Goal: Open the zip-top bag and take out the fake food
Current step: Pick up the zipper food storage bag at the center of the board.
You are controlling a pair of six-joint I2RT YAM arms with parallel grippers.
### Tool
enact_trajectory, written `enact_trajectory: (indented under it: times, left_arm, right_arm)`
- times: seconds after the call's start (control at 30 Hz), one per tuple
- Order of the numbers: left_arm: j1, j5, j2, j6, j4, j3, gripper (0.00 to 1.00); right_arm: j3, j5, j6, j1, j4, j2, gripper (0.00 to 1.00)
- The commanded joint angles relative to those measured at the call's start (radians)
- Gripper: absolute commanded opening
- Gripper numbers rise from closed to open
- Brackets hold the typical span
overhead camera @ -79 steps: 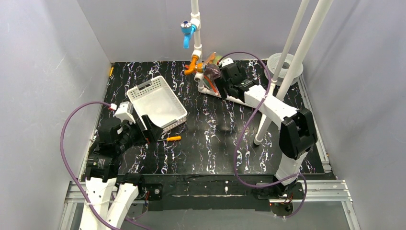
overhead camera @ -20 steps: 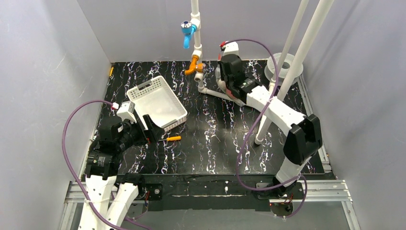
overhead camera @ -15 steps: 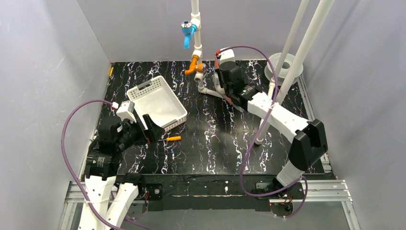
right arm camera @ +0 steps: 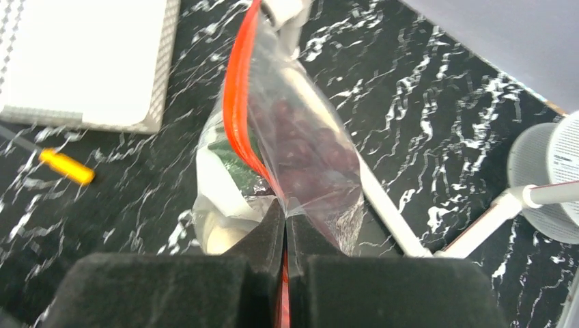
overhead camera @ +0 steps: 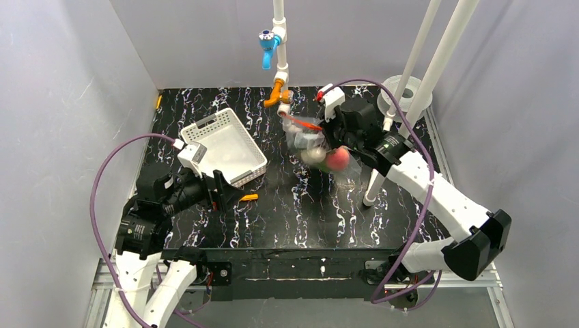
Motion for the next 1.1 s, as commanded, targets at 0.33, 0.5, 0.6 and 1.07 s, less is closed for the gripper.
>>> enact_trajectory:
  times: [0.33,0.5,0.6,1.07]
  left_arm:
    - [-0.024,0.394,0.04,-0.009,0.386,-0.074,0.99]
    - [-0.108,0.319,0.103,0.047,0.49,-0.083,0.99]
    - [-0.19,0.257,0.152,0.163,0.492,-0.08,0.96]
    - [-0.52,0.015,0.429,0.604,0.486,-0.022,0.68]
  right_arm:
    - [0.017,-0.57,-0.263,-0.042,-0.25,-0.135,0.01]
    - [0.039,-0.772,-0.358,-0.068,-0.355,-0.121,0.01]
    - [0.042,-0.834,-0.372,-0.098,-0.377,-0.119,0.01]
    - [-0.022,-0.993,-0.443,-0.185,-0.412,-0.143,0.01]
